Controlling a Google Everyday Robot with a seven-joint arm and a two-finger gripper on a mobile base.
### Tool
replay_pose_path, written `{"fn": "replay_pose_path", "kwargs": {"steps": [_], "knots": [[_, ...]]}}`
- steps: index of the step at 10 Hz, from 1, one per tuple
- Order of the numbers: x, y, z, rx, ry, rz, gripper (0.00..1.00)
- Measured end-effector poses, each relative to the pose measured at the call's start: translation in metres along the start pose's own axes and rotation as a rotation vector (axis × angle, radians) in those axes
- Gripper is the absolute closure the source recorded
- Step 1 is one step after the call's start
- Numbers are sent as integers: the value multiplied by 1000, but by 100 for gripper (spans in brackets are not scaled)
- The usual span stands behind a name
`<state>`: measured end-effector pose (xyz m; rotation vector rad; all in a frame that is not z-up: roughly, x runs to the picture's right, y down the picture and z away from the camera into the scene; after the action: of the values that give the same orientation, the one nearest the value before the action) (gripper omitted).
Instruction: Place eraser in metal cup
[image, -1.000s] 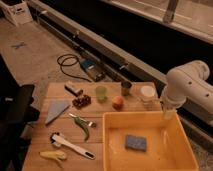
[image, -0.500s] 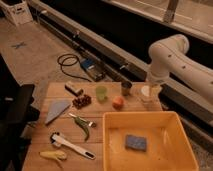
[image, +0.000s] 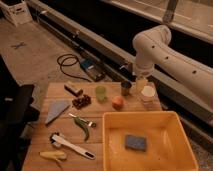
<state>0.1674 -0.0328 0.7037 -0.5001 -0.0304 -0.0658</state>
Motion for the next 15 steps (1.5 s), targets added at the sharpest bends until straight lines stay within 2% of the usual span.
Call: {"fn": "replay_pose_path", "kwargs": {"steps": [4, 6, 7, 9, 10, 13, 14, 15], "knots": [[-2, -3, -1, 15, -5, 6, 35], [-16, -21, -14, 72, -53, 24, 35], [-25, -27, -17, 78, -68, 26, 35], [-66, -47, -20, 94, -127, 38, 35], [-78, -54, -20, 97, -145, 45, 35], [-137, -73, -11, 76, -261, 88, 35], [-149, -75, -8, 73, -285, 101, 35], [-173, -78, -5, 71, -308, 112, 35]]}}
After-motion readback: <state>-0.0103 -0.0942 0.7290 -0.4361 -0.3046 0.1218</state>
